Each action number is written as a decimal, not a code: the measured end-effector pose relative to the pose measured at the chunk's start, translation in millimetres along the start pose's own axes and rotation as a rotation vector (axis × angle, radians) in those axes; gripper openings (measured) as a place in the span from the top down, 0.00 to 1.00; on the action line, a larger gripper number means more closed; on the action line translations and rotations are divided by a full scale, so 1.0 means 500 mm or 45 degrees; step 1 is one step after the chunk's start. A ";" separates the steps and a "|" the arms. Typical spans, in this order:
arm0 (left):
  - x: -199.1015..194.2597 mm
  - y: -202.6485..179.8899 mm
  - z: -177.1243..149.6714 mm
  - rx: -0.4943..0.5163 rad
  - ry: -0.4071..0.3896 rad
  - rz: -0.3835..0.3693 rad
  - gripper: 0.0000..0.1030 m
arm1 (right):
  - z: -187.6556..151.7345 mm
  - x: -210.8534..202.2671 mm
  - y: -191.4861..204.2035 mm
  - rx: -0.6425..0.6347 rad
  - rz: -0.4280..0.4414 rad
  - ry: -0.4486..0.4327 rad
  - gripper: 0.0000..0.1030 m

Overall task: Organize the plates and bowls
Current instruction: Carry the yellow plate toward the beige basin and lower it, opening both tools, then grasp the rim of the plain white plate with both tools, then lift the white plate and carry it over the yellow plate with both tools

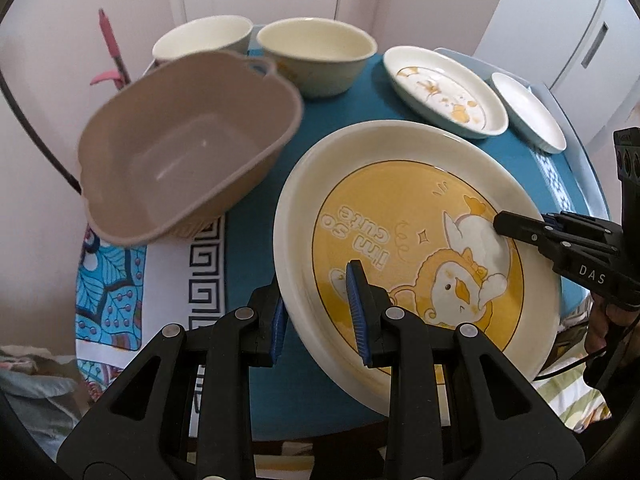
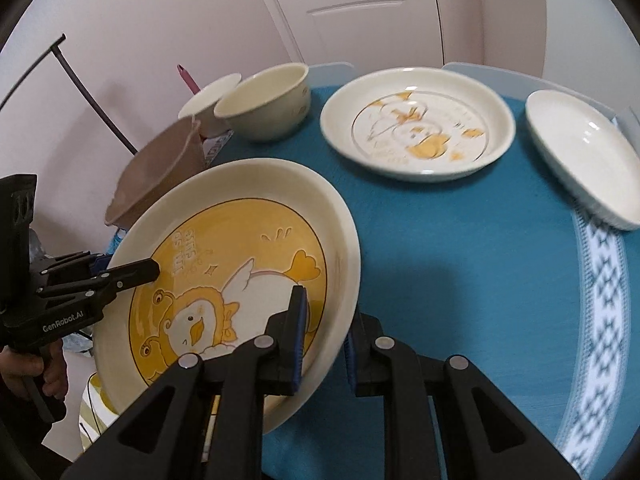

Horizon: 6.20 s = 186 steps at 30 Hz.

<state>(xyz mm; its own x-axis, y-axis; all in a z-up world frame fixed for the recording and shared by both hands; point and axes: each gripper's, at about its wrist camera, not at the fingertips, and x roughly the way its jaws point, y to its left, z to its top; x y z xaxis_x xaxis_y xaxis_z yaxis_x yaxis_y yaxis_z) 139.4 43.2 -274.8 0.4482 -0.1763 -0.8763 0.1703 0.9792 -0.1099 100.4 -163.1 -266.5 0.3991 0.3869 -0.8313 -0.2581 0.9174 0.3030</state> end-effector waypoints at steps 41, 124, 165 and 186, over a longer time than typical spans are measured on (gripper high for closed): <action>-0.069 0.004 0.003 0.038 -0.033 0.017 0.24 | -0.022 -0.070 0.016 0.126 -0.122 -0.044 0.44; 0.255 -0.570 0.524 0.594 0.141 -0.406 0.80 | 0.105 -0.215 -0.528 0.772 -0.332 -0.277 0.79; -0.167 -0.072 0.064 -0.105 -0.075 -0.053 0.80 | 0.004 -0.158 -0.023 0.124 0.111 -0.091 0.79; -0.050 -0.011 0.016 -0.088 0.017 -0.045 0.80 | 0.008 -0.052 0.024 0.016 -0.042 -0.024 0.79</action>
<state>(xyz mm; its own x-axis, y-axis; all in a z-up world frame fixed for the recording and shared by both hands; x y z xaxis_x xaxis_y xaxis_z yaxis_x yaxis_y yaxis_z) 134.1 41.5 -248.6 0.4315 -0.2102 -0.8773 0.1246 0.9770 -0.1728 90.4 -162.0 -239.5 0.4235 0.3581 -0.8321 -0.2336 0.9307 0.2816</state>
